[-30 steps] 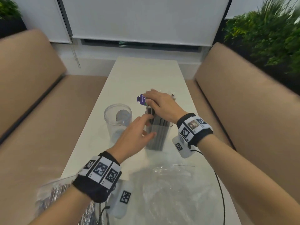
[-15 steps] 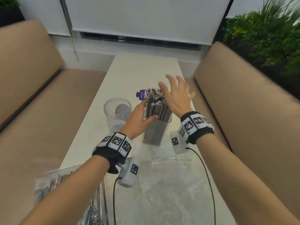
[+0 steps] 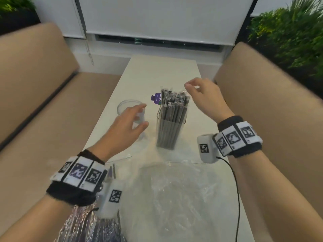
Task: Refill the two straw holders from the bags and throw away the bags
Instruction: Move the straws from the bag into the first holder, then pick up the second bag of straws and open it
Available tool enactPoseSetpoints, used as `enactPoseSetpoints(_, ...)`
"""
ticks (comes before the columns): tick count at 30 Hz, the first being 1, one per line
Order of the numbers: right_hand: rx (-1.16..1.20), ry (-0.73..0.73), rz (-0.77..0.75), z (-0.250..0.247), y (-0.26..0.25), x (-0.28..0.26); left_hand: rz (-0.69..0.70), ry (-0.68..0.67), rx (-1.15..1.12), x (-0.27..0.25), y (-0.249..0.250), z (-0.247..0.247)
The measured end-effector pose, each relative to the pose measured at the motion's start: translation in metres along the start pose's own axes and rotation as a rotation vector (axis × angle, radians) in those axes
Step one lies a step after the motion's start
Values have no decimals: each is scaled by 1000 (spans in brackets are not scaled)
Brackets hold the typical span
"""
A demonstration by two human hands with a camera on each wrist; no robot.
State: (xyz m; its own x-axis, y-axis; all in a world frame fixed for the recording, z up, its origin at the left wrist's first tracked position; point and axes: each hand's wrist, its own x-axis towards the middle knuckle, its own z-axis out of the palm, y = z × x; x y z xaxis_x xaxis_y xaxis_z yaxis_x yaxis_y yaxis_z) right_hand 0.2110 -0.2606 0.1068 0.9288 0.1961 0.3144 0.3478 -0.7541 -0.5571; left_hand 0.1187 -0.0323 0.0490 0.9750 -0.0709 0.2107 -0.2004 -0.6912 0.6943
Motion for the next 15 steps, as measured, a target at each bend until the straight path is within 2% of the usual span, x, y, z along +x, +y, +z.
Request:
enactPoseSetpoints(4,144,56,-131,-38,-35,-56,-27,53,-50,-79,-1,-65)
enactPoseSetpoints(8,399,-79,-185,-31,-73,-107,-195,66,-24,-155,-41,-115)
enactPoseSetpoints(11,447,-294,-157,18,-100,-139,-416,105,74,-205,-105,-128)
enactPoseSetpoints(13,338,-497,-159,67,-114,-155,-571,92,131,-230,-145,-122)
enactPoseSetpoints(15,228,-703,-121,120,-120,-165,-700,20,145,-245,-173,-109)
